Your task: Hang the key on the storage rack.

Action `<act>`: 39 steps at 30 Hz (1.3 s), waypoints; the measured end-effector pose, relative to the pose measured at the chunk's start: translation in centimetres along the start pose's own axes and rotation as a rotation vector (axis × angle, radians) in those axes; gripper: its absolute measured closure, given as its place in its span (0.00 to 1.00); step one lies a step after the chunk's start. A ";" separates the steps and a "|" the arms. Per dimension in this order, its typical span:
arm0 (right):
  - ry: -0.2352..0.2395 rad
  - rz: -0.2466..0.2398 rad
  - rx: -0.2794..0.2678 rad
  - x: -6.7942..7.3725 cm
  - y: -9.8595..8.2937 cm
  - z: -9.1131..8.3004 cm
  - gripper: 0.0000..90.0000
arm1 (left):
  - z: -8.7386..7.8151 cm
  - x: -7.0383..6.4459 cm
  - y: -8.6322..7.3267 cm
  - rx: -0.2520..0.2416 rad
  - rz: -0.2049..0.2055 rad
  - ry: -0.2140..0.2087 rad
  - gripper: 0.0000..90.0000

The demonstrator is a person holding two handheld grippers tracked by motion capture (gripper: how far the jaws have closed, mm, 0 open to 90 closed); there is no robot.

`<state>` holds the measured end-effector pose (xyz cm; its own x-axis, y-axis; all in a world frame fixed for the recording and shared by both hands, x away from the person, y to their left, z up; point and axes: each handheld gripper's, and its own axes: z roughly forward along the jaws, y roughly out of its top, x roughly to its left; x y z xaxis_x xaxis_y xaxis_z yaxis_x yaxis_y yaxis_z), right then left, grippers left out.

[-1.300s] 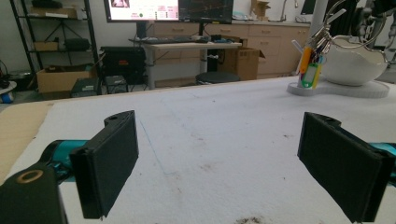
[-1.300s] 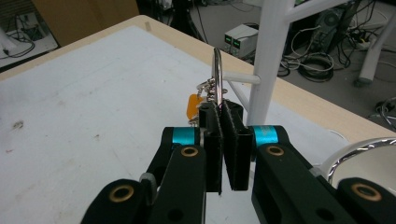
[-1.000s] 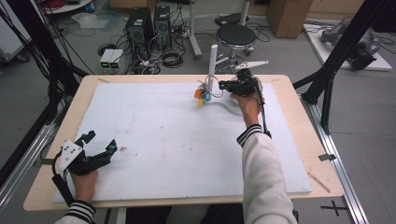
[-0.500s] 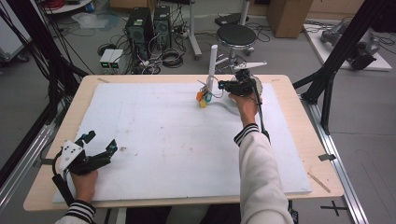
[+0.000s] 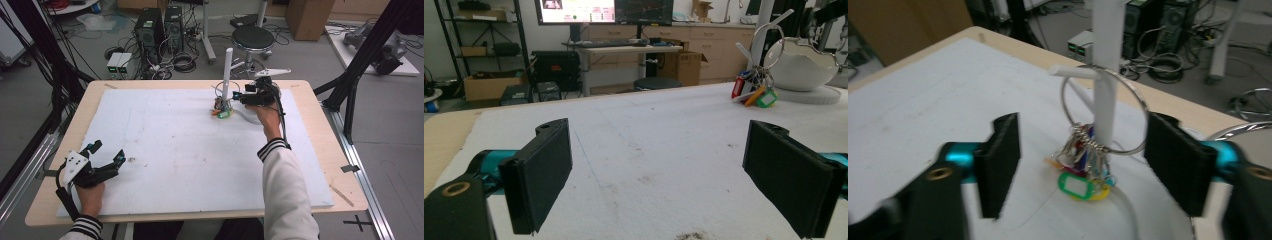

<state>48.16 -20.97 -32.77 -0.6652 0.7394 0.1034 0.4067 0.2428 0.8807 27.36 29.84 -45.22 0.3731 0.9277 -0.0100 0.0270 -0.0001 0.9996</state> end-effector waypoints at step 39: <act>0.114 -0.066 -0.314 1.1 -17.7 -10.2 0.01 | -0.1 -0.2 0.0 -0.006 0.024 -0.006 0.14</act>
<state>33.89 -30.87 -43.57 -0.7564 0.6495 0.0772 0.1600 0.0692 0.9847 27.21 29.67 -45.25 0.3793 0.9252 0.0135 0.0127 -0.0199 0.9997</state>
